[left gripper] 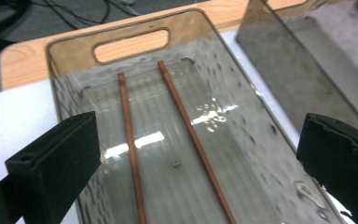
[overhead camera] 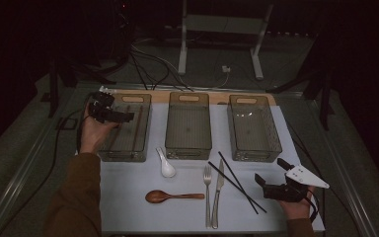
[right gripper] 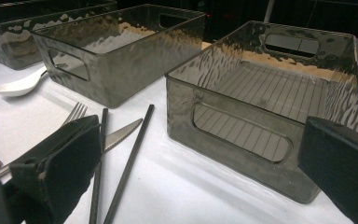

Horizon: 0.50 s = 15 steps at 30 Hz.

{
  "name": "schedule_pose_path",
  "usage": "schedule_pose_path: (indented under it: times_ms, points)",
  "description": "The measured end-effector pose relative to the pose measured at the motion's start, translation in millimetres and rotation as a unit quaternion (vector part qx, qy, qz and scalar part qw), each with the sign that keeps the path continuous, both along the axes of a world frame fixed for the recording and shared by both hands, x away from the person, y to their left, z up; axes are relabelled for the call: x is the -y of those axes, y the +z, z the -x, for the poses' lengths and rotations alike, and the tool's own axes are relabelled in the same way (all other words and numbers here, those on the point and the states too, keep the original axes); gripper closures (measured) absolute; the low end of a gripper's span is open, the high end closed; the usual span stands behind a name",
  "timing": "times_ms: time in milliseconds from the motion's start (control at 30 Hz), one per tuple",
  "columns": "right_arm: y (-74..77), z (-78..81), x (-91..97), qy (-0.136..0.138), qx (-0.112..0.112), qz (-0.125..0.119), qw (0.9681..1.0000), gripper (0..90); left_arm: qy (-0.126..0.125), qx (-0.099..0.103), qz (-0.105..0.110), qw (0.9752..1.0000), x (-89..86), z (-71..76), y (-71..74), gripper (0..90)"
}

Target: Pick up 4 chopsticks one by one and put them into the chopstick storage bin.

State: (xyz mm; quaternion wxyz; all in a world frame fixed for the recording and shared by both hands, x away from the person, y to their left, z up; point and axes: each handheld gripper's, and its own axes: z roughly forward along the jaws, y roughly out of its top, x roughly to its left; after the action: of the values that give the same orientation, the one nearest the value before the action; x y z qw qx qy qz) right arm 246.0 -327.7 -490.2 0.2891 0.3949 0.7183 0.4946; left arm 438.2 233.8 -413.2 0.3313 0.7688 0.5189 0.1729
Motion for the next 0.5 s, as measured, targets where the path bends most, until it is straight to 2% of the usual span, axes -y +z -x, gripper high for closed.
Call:
schedule_pose_path:
  times_ms: [167, 267, 333, 500]
  points:
    - [0.0, 0.1, 0.0, -0.001, -0.001, 0.0, 1.0, 0.0, -0.006, 0.007, 0.023, 0.9997, -4.7, 8.8, 1.0, 0.7]
    - [0.0, 0.1, -0.1, -0.001, -0.001, 0.0, 1.0, 0.0, -0.009, 0.007, 0.028, 0.9995, -5.0, 15.8, 0.3, 0.8]
    - [0.0, 0.2, -0.3, -0.001, -0.001, 0.0, 1.0, 0.0, -0.007, 0.016, 0.022, 0.9996, -4.5, 22.2, -0.3, 0.7]
    - [-0.1, 0.2, -0.7, 0.0, -0.002, 0.0, 1.0, 0.0, -0.007, 0.023, 0.022, 0.9995, -5.1, 34.8, -0.6, 0.7]
